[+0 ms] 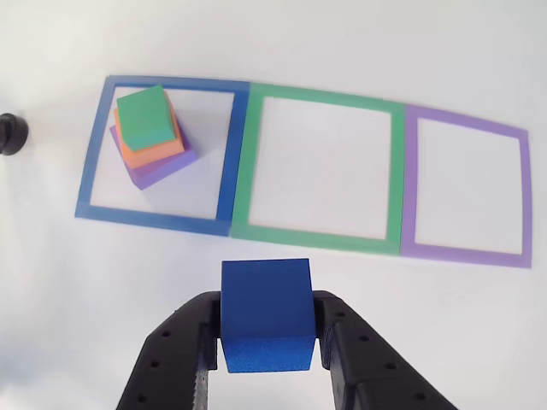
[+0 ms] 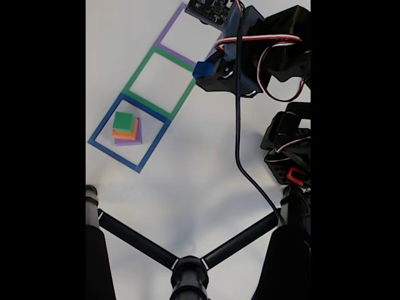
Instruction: Tower of hanoi
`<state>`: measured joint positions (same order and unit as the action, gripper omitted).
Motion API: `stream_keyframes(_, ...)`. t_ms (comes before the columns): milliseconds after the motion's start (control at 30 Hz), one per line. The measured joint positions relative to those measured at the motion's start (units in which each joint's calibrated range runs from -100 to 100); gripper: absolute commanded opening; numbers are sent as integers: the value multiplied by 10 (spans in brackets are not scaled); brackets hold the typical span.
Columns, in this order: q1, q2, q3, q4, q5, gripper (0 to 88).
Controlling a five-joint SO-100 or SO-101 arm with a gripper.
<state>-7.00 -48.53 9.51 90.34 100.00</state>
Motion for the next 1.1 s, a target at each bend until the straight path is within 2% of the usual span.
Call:
stream_keyframes(233,-27,-17,5,-1,0,21)
stream_keyframes(367,-38,-43,77,-55,-6,21)
stream_keyframes(533,-53,-76,237,-196,0,21)
stream_keyframes(800,-94,-84,495,-510,-6,21)
stream_keyframes(1100,-148,3,584,-780,-6,22)
